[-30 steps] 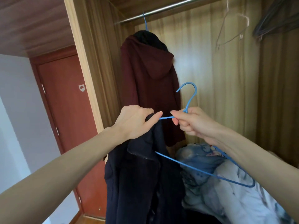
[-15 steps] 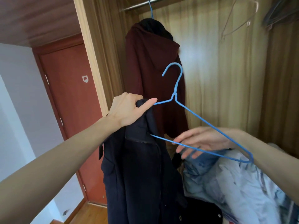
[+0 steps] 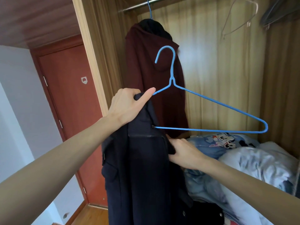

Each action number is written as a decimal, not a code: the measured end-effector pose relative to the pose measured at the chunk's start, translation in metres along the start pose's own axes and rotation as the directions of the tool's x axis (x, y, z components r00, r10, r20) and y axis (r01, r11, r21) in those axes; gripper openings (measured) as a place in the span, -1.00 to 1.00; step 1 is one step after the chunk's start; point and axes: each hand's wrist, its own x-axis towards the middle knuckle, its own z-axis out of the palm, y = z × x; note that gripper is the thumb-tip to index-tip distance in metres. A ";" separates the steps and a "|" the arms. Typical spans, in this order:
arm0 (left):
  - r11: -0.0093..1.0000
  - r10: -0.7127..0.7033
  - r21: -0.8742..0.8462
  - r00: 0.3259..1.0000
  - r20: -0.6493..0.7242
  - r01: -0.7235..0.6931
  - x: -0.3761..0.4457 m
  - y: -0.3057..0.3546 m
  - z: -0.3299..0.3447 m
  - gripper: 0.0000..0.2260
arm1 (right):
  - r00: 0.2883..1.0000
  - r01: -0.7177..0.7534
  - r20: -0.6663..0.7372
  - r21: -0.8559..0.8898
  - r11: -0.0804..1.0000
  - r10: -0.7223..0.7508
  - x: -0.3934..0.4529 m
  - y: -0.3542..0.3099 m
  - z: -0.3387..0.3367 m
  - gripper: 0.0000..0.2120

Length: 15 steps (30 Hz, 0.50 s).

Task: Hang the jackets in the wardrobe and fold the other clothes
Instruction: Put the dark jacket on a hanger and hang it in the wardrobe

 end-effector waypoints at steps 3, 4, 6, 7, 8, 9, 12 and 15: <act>0.996 -0.064 -0.067 0.998 -0.009 0.063 0.000 -0.011 -0.008 -0.33 | 0.990 -0.131 0.108 0.470 0.873 0.091 0.000 0.029 0.006 -0.78; 0.993 -0.086 -0.083 0.996 -0.007 0.085 0.000 -0.014 -0.010 -0.32 | 0.982 -0.186 0.147 0.587 0.788 0.122 -0.002 0.037 0.008 -0.79; 0.988 -0.118 -0.103 0.993 -0.001 0.117 -0.001 -0.018 -0.013 -0.30 | 0.980 -0.194 0.099 0.697 0.691 0.175 -0.006 0.048 0.015 -0.86; 0.986 -0.131 -0.106 0.991 -0.001 0.130 -0.001 -0.019 -0.013 -0.29 | 0.981 -0.143 0.004 0.689 0.711 0.193 -0.007 0.052 0.018 -0.86; 0.984 -0.143 -0.108 0.990 -0.003 0.142 -0.001 -0.018 -0.013 -0.29 | 0.976 -0.085 -0.102 0.629 0.773 0.190 -0.009 0.050 0.021 -0.82; 0.982 -0.154 -0.109 0.988 -0.007 0.152 -0.001 -0.017 -0.013 -0.30 | 0.968 -0.024 -0.195 0.561 0.828 0.160 -0.011 0.045 0.024 -0.80; 0.978 -0.179 -0.110 0.984 -0.018 0.176 0.002 -0.014 -0.009 -0.33 | 0.909 0.146 -0.416 0.401 0.904 0.038 -0.024 0.008 0.030 -0.87; 0.980 -0.179 -0.099 0.983 -0.036 0.175 0.003 -0.011 -0.005 -0.33 | 0.902 0.105 -0.427 0.091 0.990 -0.056 -0.032 -0.012 0.036 -0.76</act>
